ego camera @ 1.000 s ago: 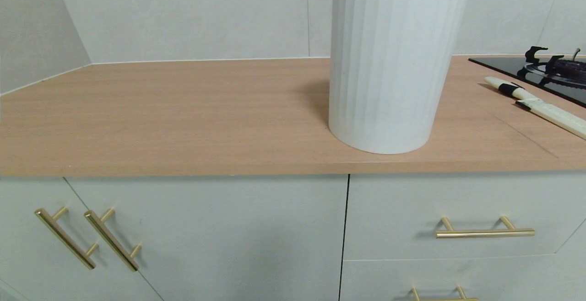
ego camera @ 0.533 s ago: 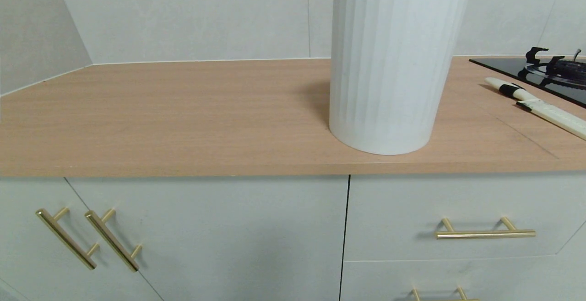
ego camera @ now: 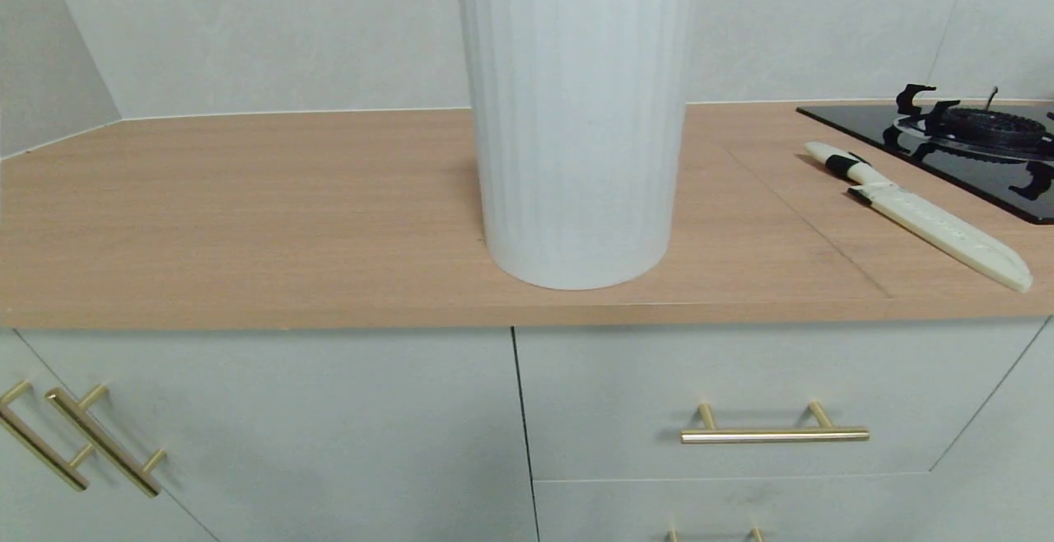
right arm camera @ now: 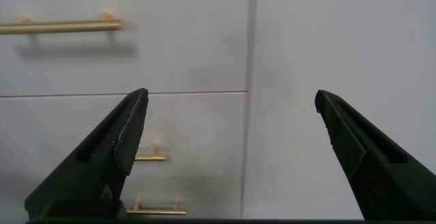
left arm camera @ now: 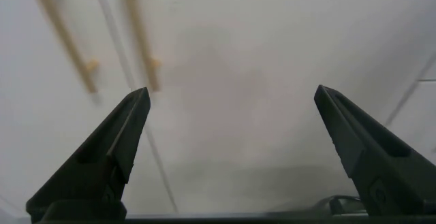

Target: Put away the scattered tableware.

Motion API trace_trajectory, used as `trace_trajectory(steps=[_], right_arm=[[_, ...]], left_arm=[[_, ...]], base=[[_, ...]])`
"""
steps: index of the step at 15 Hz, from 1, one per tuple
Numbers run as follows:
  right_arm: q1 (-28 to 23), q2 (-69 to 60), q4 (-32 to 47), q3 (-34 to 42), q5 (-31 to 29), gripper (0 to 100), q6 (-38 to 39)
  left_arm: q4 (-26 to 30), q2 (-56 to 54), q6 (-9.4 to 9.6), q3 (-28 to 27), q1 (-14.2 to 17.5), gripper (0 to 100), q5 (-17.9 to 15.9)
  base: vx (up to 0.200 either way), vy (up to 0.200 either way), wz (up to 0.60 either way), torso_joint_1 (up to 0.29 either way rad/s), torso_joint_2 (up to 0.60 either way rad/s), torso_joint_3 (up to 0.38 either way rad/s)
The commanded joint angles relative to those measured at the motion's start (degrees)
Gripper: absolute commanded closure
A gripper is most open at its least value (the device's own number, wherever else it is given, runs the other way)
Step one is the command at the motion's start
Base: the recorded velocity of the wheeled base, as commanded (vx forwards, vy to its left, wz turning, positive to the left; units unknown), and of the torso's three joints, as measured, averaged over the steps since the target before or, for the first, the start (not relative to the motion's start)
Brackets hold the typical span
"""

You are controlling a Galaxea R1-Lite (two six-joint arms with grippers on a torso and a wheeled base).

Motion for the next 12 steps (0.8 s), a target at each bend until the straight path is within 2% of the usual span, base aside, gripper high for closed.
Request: trace_trajectory(steps=[1,12], right_arm=[[0.0,0.1,0.0,0.0,0.0,0,0.0],[0.0,0.1,0.0,0.0,0.0,0,0.0]], left_arm=[[0.0,0.0,-0.02,0.0,0.0,0,0.0],[0.0,0.0,-0.02,0.0,0.0,0,0.0]], base=[[0.000,0.000,0.00,0.000,0.00,0.000],[0.000,0.000,0.00,0.000,0.00,0.000]])
